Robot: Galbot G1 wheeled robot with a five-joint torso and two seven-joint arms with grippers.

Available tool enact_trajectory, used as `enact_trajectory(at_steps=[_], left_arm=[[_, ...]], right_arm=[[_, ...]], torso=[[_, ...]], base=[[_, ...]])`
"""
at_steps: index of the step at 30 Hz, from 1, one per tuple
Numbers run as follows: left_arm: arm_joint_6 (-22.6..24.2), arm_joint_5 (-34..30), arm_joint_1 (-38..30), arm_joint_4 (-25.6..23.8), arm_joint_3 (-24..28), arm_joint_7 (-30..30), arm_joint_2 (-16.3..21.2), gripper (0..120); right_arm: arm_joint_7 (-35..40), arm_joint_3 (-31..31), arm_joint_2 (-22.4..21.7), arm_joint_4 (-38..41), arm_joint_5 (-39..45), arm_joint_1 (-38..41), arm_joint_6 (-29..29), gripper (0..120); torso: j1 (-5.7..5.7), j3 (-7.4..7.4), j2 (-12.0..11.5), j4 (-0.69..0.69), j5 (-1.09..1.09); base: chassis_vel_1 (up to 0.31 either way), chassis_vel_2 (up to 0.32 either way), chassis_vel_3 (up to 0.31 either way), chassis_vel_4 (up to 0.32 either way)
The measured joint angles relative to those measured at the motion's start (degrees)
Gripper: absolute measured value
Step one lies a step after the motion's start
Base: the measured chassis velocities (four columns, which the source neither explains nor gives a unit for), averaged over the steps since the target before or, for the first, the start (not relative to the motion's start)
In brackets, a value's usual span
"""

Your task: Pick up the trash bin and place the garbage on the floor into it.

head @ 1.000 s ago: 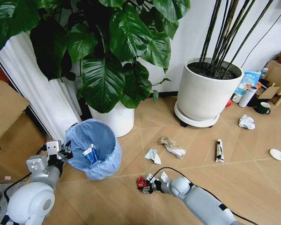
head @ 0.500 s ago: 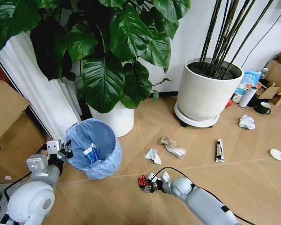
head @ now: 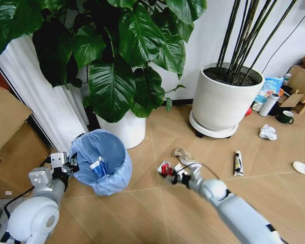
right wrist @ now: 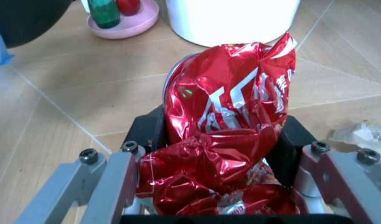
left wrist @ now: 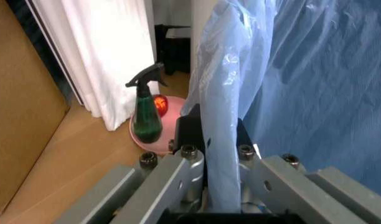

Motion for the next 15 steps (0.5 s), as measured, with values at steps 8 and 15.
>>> enact_trajectory(at_steps=[8, 15], left_arm=[[3.06, -3.42, -1.26, 1.33, 2.12, -1.53, 1.08, 0], [4.28, -5.85, -2.76, 2.49, 3.73, -1.88, 2.67, 0]], right_arm=[[2.95, 1.83, -4.07, 17.52, 7.84, 2.69, -4.02, 44], [6.87, -5.29, -4.07, 25.71, 15.53, 13.78, -7.08, 44]], torso=[[0.0, 0.0, 0.0, -0.02, 0.06], [0.0, -0.01, 0.0, -0.01, -0.13]], base=[[0.0, 0.0, 0.0, 0.0], [0.0, 0.0, 0.0, 0.0]])
